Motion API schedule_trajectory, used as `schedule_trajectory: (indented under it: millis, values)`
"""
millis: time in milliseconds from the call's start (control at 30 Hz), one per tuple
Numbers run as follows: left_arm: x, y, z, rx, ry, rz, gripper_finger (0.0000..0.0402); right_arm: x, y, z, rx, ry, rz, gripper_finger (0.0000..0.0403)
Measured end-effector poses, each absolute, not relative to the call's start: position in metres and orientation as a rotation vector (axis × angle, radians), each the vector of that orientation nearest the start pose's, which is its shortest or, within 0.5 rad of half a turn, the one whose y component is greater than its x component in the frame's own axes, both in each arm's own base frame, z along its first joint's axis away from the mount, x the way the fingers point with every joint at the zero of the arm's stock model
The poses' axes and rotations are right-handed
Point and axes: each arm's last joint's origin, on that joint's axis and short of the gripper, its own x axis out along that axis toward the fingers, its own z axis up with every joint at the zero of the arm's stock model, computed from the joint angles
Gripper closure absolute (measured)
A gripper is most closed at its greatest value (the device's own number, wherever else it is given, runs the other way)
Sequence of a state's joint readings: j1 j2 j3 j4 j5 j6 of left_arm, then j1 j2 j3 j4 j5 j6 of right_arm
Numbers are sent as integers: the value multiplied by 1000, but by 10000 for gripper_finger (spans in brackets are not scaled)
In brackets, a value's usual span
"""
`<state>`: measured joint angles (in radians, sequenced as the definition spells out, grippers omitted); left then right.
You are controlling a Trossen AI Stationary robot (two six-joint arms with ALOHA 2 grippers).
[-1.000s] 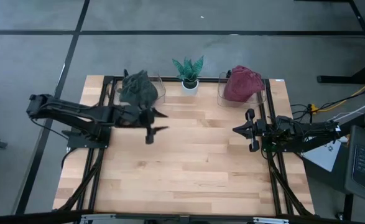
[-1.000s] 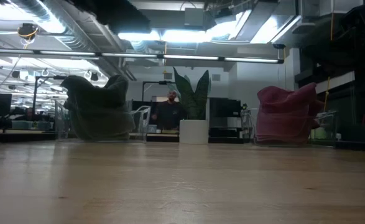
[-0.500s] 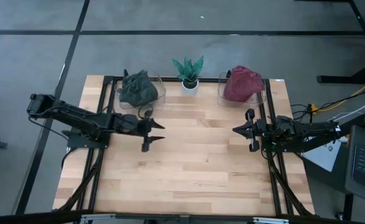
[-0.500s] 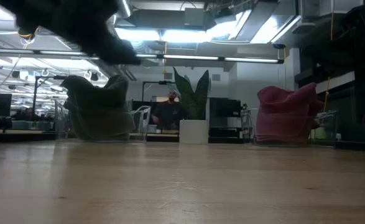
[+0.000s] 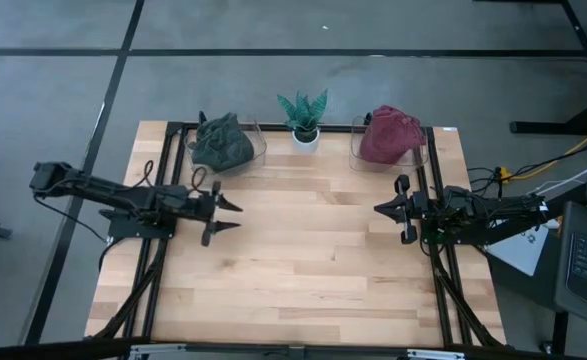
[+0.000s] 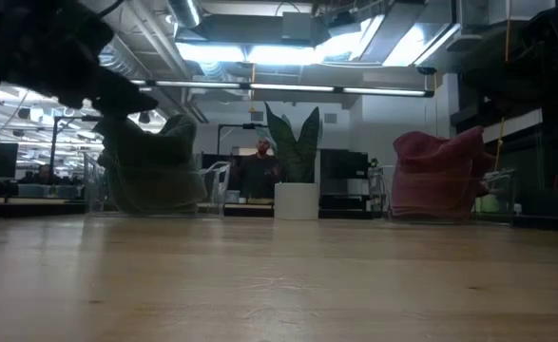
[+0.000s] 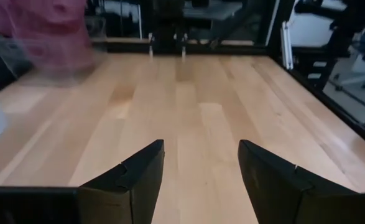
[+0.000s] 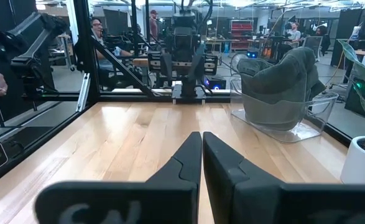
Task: Pick & Place hat
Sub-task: Return to Home Position
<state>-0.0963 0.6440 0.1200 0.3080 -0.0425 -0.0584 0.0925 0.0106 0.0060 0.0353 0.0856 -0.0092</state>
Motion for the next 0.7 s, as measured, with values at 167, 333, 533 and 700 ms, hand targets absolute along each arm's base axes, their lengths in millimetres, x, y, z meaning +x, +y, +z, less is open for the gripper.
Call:
schedule_trajectory:
  millis: [167,333,533,700]
  values:
    - [130,-10,152,-44,149,-24,198,98,7,168,-7,-31,7,386]
    - [126,-7,156,-13,122,-8,198,98,7,168,-6,-31,7,386]
    - [115,-6,158,38,105,-33,198,98,7,168,-6,-31,7,386]
    - [102,-6,161,35,67,-52,198,98,7,168,-7,-30,7,386]
